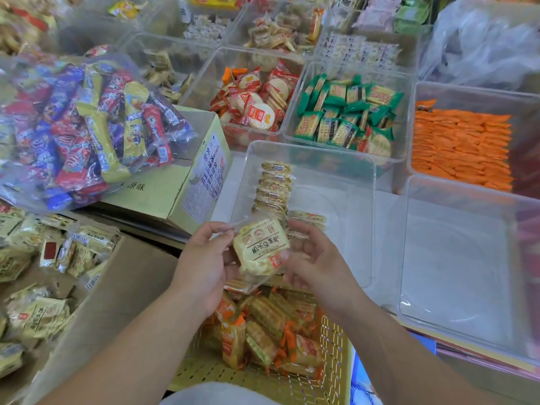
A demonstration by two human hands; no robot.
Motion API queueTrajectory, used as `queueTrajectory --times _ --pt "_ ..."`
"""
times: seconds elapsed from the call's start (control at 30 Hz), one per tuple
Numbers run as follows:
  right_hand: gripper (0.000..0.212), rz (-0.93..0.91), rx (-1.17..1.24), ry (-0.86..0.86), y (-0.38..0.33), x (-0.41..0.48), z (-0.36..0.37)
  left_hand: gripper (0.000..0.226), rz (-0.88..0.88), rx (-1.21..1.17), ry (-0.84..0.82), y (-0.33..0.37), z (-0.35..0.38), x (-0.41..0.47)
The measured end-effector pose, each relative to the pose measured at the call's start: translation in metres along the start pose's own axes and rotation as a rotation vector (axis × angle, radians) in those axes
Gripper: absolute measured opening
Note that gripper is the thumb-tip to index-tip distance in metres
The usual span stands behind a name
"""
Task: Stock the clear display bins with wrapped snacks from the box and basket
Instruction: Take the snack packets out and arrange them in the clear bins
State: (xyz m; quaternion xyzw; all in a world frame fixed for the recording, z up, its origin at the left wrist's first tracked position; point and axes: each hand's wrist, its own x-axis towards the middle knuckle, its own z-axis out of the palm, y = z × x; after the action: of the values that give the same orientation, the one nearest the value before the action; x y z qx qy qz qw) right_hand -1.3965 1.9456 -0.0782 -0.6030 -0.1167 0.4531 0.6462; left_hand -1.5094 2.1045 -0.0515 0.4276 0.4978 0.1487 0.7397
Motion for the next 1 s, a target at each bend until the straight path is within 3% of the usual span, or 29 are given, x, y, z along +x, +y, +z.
queueTrajectory --times 0.07,0.13,0.23,0.3,0.37,0.63,0.7,0.8,0.9,0.97,1.0 --pt "0.081 -0.138 -0.194 -0.019 0.003 0.001 -0.004 0.021 -0.01 -0.026 0.041 0.003 0.004 0.006" --pt "0.089 -0.392 -0.632 0.023 0.006 0.003 -0.008 0.02 -0.031 -0.038 0.072 0.006 0.009 0.011" --pt "0.066 -0.769 -1.046 0.116 0.001 0.011 -0.012 0.017 -0.091 -0.004 0.062 0.008 0.019 0.016" --pt "0.04 -0.97 -1.154 0.158 -0.003 0.016 -0.016 0.016 -0.121 0.02 0.038 0.008 0.027 0.018" --pt "0.029 -1.079 -1.234 0.163 -0.008 0.02 -0.022 0.015 -0.126 0.022 0.042 0.008 0.033 0.022" --pt "0.034 -1.075 -1.379 0.015 -0.019 0.03 -0.039 0.014 -0.068 0.065 0.048 0.011 0.041 0.037" --pt "0.035 -1.027 -1.376 0.044 -0.021 0.034 -0.045 0.012 -0.012 0.206 0.015 0.011 0.038 0.04" --pt "0.04 -0.933 -1.429 0.227 -0.035 0.052 -0.063 0.008 0.238 0.642 0.085 0.007 0.022 0.047" --pt "0.03 -0.741 -1.493 0.403 -0.056 0.08 -0.076 0.041 0.402 0.972 0.075 -0.001 0.002 0.052" --pt "0.011 -0.706 -1.487 0.43 -0.062 0.097 -0.078 0.069 0.356 1.14 0.024 -0.008 -0.01 0.055" --pt "0.013 -0.698 -1.504 0.414 -0.061 0.106 -0.078 0.08 0.312 1.209 -0.02 -0.012 -0.014 0.056"
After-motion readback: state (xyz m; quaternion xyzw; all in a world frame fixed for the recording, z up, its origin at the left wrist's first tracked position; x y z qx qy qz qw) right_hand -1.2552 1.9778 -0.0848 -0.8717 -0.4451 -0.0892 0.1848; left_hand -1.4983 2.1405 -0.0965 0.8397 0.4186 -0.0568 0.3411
